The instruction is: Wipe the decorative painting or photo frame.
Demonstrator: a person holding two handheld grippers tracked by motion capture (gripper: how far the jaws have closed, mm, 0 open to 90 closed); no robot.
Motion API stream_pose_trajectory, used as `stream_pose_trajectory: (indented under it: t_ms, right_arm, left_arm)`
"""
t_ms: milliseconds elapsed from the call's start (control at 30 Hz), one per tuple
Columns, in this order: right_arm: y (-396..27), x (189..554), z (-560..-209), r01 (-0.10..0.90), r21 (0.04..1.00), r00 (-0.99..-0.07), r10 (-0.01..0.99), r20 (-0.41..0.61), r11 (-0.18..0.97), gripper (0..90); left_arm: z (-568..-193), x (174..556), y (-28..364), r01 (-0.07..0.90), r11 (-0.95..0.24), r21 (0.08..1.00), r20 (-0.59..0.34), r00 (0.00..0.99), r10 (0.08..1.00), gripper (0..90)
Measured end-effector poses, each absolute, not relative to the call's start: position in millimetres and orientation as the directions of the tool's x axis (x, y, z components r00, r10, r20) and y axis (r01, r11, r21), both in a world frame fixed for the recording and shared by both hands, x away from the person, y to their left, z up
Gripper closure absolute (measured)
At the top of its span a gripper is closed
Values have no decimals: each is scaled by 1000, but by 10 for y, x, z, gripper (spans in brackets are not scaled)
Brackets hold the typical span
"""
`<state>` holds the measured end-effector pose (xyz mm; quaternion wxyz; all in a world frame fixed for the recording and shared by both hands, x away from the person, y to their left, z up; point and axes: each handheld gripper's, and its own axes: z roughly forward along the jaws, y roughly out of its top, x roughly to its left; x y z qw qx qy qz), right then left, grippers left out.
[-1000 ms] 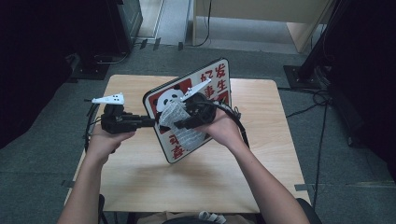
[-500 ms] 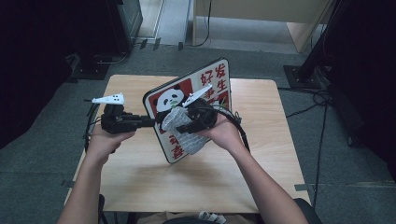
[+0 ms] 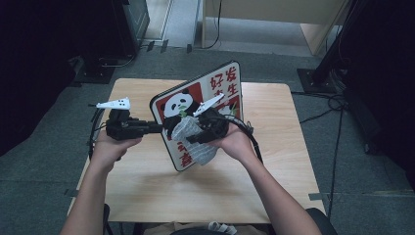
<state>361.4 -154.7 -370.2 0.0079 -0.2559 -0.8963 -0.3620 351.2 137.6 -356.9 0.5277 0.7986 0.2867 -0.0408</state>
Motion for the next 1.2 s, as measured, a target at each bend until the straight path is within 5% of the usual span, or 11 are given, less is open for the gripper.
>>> stream_pose_trajectory:
  t_ms: [1200]
  right_arm:
    - [-1596,3531,-4202,495,579,-861,455,227,648,625]
  left_arm:
    - [-3571,3509,1371,501,-277,820,-368,832,415,777]
